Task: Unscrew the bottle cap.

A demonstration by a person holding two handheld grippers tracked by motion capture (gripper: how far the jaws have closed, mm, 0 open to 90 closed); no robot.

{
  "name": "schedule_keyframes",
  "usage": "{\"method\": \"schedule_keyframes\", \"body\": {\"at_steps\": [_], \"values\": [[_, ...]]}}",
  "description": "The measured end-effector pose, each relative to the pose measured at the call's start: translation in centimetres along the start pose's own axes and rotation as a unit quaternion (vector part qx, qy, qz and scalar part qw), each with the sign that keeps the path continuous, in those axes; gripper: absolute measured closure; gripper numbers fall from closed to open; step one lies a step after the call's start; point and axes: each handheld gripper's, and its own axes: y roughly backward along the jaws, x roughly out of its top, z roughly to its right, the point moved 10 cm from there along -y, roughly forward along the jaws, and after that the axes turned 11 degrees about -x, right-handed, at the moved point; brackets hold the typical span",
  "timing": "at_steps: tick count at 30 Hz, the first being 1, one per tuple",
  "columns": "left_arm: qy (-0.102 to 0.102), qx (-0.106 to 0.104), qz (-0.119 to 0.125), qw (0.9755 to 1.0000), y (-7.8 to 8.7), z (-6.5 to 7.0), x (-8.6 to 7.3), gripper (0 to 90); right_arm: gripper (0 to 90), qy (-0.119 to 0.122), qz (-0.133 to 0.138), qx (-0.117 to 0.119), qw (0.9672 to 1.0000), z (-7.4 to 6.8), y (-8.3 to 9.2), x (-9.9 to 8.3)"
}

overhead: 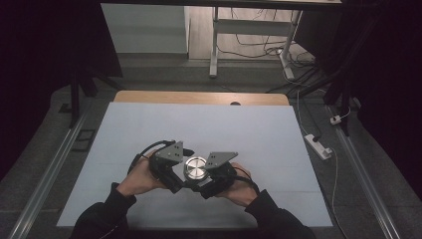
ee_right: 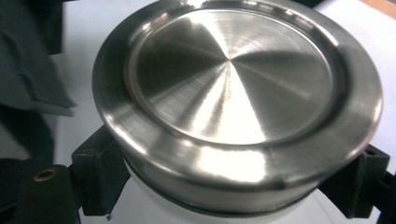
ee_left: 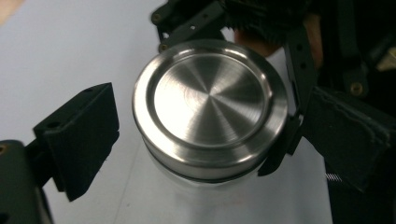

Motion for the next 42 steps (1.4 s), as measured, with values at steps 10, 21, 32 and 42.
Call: {"method": "schedule_keyframes", "body": {"at_steps": [10, 21, 32, 42], "values": [[-0.008, -0.002, 0.010, 0.9999, -0.4, 0.2, -0.1, 18.5, 15.2, 0.021, 0.001, 0.021, 0.9996, -1.1, 0.0, 0.1], [0.099, 0.097, 0.015, 0.9902, -1.8, -1.7, 0.7, 18.6, 15.2, -0.020, -0.022, -0.064, 0.9975, 1.5, -0.5, -0.4], [0.063, 0.044, 0.041, 0.9962, 0.4, -1.1, 1.0, 5.7, 15.2, -0.021, -0.011, -0.038, 0.9990, 1.1, -0.3, -0.2], [-0.005, -0.021, -0.018, 0.9996, -0.3, 0.4, -0.7, 11.3, 15.2, 0.019, 0.004, 0.027, 0.9994, -1.3, 0.1, 0.2]]}}
